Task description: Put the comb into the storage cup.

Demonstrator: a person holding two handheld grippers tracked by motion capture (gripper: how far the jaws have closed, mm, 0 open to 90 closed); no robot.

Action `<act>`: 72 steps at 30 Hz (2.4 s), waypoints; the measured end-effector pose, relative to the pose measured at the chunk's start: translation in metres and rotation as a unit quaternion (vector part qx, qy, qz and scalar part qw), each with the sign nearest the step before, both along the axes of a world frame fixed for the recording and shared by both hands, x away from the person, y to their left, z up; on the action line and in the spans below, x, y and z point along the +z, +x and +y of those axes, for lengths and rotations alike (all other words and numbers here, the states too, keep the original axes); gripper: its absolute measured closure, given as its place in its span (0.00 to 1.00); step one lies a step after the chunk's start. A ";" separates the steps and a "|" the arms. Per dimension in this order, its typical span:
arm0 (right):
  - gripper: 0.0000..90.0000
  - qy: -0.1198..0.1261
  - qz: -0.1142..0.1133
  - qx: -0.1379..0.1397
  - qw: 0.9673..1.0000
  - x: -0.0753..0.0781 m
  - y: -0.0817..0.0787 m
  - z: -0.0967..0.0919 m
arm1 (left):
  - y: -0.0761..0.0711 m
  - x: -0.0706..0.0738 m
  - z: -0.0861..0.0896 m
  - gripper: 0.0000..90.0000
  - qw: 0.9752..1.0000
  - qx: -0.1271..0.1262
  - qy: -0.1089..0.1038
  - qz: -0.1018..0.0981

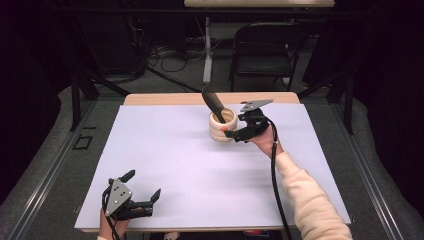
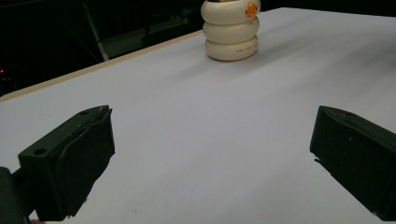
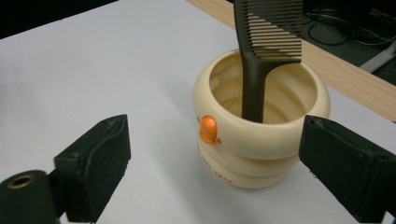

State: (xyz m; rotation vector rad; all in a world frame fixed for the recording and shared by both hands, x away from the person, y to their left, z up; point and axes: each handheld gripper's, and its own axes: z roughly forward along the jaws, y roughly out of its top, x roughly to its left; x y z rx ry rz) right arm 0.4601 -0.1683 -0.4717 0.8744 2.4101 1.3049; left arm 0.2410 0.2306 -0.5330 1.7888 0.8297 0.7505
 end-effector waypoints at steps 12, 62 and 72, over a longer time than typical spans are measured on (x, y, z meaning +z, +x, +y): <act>0.00 -0.012 0.012 0.012 1.000 -0.006 -0.017 -0.009 | 0.001 0.000 0.000 0.00 1.000 -0.002 0.001 -0.001; 0.00 -0.027 0.003 0.039 0.999 -0.019 -0.109 -0.049 | -0.001 0.000 0.000 0.00 1.000 0.000 0.001 0.002; 0.00 -0.029 -0.009 0.038 0.999 -0.020 -0.126 -0.056 | 0.000 -0.001 0.000 0.00 1.000 0.000 0.001 0.003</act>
